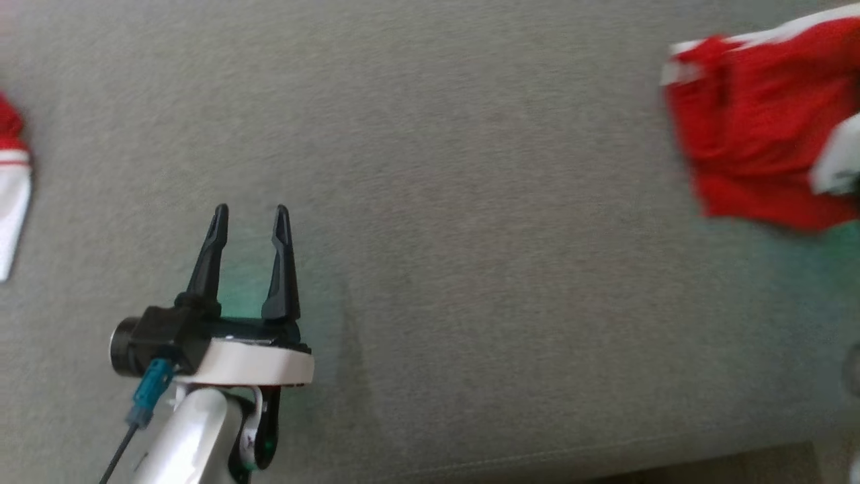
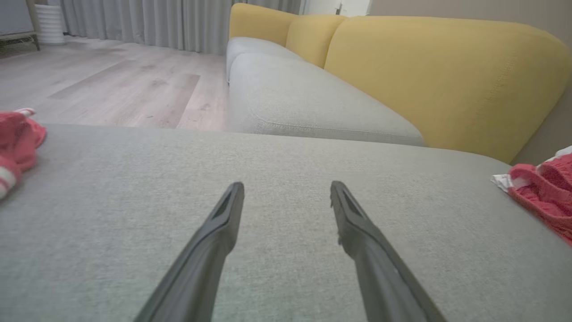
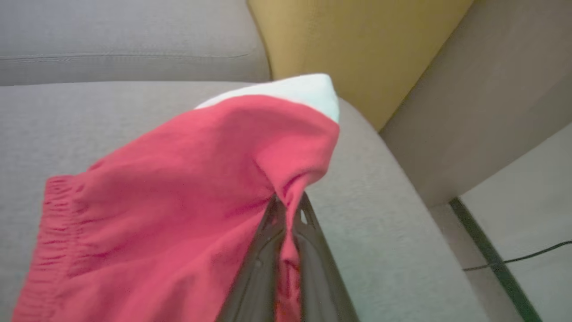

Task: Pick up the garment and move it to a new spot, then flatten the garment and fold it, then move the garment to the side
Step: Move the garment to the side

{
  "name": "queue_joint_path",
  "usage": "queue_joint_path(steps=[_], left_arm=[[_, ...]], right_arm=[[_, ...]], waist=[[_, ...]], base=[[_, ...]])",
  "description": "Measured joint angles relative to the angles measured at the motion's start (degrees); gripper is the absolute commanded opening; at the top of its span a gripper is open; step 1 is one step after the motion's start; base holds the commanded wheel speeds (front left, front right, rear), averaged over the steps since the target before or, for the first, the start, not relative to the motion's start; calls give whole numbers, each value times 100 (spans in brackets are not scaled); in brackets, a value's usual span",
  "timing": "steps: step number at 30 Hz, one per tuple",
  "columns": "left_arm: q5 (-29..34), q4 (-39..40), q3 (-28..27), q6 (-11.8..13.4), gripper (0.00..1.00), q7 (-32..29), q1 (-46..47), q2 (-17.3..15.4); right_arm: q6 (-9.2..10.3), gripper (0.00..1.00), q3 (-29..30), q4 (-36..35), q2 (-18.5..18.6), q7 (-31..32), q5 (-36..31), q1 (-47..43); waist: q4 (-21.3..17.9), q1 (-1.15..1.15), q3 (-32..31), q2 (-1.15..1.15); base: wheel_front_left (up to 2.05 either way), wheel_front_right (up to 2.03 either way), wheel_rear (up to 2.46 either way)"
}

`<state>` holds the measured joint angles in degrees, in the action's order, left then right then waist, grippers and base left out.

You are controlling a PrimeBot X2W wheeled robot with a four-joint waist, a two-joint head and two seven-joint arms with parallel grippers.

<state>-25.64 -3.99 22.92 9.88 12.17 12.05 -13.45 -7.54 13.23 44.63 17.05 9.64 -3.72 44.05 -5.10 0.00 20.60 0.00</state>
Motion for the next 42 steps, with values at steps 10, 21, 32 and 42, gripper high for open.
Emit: queue_joint_path(steps=[10, 21, 32, 42], left_arm=[[0, 149, -33, 73, 100, 0, 0, -59], [-3, 54, -22, 75, 100, 9, -4, -48], [-223, -434, -167, 70, 100, 148, -194, 19], [-368, -799, -424, 74, 100, 208, -1160, 84]], right_arm=[[0, 100, 300, 168, 584, -3, -864, 473], [0, 100, 304, 147, 34, -477, -1001, 466], [0, 100, -831, -276, -580, -914, -419, -216], [0, 100, -1323, -976, -1267, -1308, -164, -1986]], waist=[[421, 1, 429, 0], [309, 0, 62, 0], [280, -1, -980, 0], [297, -2, -2003, 0]], base=[[0, 0, 0], [0, 0, 0], [0, 0, 0], [0, 0, 0]])
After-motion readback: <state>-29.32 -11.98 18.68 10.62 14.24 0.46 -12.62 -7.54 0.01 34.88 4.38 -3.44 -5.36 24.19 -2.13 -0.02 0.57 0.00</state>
